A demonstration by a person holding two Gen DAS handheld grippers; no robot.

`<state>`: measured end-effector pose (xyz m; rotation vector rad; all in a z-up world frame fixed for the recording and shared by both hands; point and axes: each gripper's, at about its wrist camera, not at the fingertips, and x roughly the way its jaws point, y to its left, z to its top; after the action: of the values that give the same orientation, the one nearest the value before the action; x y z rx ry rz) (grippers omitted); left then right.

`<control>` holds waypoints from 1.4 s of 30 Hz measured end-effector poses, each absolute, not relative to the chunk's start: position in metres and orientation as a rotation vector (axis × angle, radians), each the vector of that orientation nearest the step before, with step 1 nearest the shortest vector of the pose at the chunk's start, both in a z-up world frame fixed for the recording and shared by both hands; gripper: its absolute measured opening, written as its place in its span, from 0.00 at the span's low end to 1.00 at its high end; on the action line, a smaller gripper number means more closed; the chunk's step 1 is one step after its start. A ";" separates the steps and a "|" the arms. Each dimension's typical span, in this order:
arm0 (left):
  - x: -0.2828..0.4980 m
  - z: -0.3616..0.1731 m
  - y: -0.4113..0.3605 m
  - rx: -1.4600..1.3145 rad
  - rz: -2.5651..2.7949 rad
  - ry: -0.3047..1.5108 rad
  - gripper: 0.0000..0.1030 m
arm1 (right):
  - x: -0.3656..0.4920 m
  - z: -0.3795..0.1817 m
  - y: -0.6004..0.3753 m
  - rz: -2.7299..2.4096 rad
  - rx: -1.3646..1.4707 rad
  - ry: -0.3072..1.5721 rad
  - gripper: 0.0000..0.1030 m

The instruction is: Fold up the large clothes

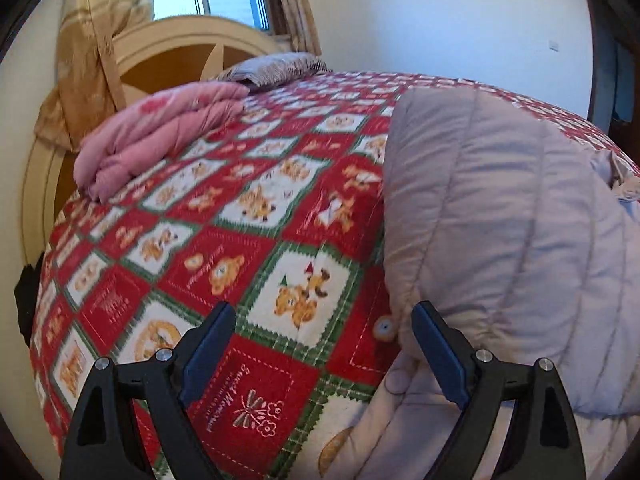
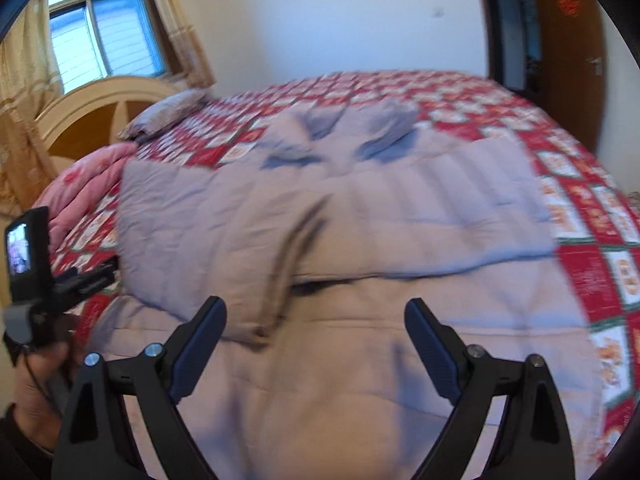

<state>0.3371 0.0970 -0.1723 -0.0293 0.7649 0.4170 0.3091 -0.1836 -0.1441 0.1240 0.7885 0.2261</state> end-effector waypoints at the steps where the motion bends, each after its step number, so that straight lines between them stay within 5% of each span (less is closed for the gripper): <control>1: 0.337 -0.175 0.098 -0.036 0.415 0.766 0.88 | 0.314 -0.149 -0.176 0.249 0.126 0.814 0.80; 4: 0.337 -0.180 0.100 -0.045 0.410 0.760 0.88 | 0.329 -0.170 -0.159 0.284 0.131 0.904 0.59; 7: 0.332 -0.177 0.105 -0.076 0.404 0.744 0.88 | 0.330 -0.177 -0.157 0.313 0.157 0.911 0.18; 9: 0.329 -0.177 0.113 -0.112 0.409 0.735 0.88 | 0.323 -0.172 -0.160 0.309 0.162 0.885 0.14; 28: 0.334 -0.168 0.110 -0.105 0.346 0.813 0.87 | 0.282 -0.165 -0.240 0.158 0.175 0.840 0.13; 34: 0.360 -0.108 0.095 -0.106 0.279 0.735 0.88 | 0.271 -0.148 -0.257 0.062 0.184 0.804 0.39; 42: 0.430 -0.101 0.035 -0.093 0.109 0.720 0.88 | 0.301 -0.101 -0.234 0.056 0.187 0.690 0.39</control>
<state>0.4295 0.0353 -0.1009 -0.0929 0.7201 0.1086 0.3013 -0.2340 -0.1015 0.1871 0.6897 0.0563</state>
